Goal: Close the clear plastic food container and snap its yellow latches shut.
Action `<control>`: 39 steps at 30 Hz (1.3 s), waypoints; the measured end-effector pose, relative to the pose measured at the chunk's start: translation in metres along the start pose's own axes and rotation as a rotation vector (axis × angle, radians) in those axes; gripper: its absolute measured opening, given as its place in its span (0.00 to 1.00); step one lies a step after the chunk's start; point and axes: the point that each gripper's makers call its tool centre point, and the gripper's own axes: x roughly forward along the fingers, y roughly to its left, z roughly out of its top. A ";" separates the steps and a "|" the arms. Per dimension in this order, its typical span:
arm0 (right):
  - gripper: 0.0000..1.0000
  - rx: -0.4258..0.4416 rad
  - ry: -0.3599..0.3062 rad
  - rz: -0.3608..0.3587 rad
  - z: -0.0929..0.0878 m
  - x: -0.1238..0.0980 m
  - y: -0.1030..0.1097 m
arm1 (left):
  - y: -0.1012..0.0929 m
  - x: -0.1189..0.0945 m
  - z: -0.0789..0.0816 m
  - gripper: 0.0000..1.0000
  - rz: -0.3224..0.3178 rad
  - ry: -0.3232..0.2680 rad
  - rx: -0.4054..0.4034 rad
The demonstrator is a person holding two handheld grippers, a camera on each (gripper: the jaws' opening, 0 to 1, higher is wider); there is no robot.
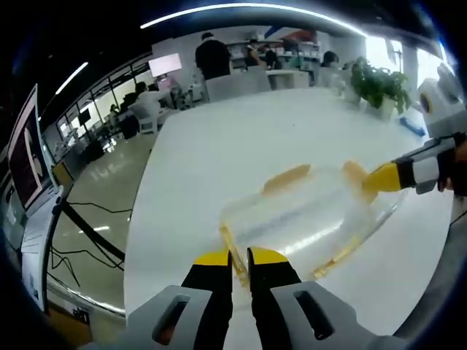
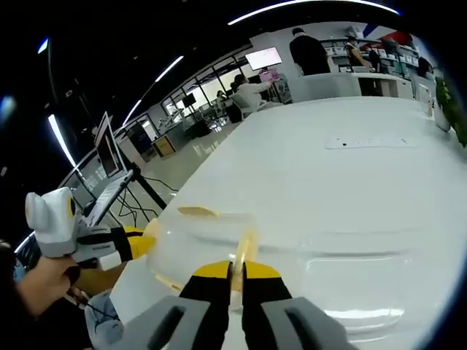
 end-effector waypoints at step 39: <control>0.00 0.076 -0.036 -0.164 0.008 -0.072 -0.091 | -0.112 0.022 0.039 0.06 -0.161 -0.007 0.079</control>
